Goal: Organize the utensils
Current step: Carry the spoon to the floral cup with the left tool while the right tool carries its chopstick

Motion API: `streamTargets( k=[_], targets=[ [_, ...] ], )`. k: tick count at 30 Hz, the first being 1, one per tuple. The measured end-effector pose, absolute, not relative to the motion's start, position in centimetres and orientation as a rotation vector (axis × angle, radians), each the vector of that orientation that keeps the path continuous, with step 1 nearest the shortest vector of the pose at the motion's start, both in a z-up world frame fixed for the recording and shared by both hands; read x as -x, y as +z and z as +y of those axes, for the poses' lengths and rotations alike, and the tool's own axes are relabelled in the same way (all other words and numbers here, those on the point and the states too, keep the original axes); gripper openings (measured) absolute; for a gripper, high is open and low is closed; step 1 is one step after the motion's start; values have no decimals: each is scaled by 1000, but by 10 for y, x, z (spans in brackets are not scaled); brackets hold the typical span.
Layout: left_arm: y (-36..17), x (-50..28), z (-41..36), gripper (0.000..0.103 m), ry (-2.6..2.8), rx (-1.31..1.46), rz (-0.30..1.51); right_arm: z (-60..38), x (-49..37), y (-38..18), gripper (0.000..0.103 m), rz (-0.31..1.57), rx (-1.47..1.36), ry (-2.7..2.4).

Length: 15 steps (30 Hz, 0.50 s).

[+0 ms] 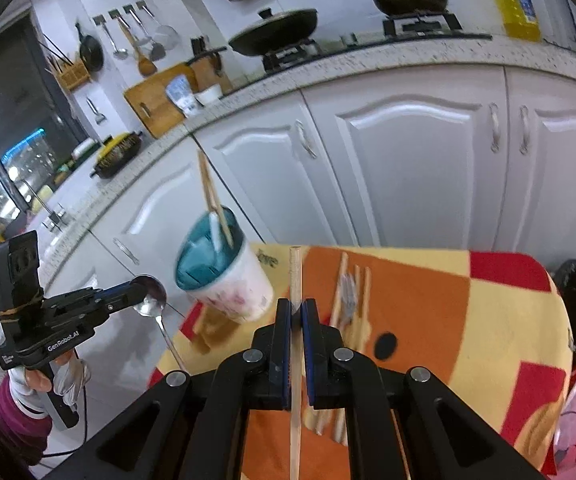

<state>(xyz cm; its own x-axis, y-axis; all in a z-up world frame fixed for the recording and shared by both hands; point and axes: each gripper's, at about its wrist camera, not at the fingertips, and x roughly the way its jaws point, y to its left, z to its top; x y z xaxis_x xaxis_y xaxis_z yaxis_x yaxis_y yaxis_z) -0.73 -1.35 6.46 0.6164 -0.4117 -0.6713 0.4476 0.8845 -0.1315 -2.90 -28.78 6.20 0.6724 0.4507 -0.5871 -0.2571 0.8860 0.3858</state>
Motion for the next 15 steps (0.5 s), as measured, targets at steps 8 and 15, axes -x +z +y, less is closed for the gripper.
streamTargets(
  k=[8,15],
  targets=[
    [111,-12,22,1,-376,-53,652,-253,0,112,5,626,-250,474],
    [143,-41,53,1,-247,-50,555,-218,-34,159,5,547,-207,505]
  ],
)
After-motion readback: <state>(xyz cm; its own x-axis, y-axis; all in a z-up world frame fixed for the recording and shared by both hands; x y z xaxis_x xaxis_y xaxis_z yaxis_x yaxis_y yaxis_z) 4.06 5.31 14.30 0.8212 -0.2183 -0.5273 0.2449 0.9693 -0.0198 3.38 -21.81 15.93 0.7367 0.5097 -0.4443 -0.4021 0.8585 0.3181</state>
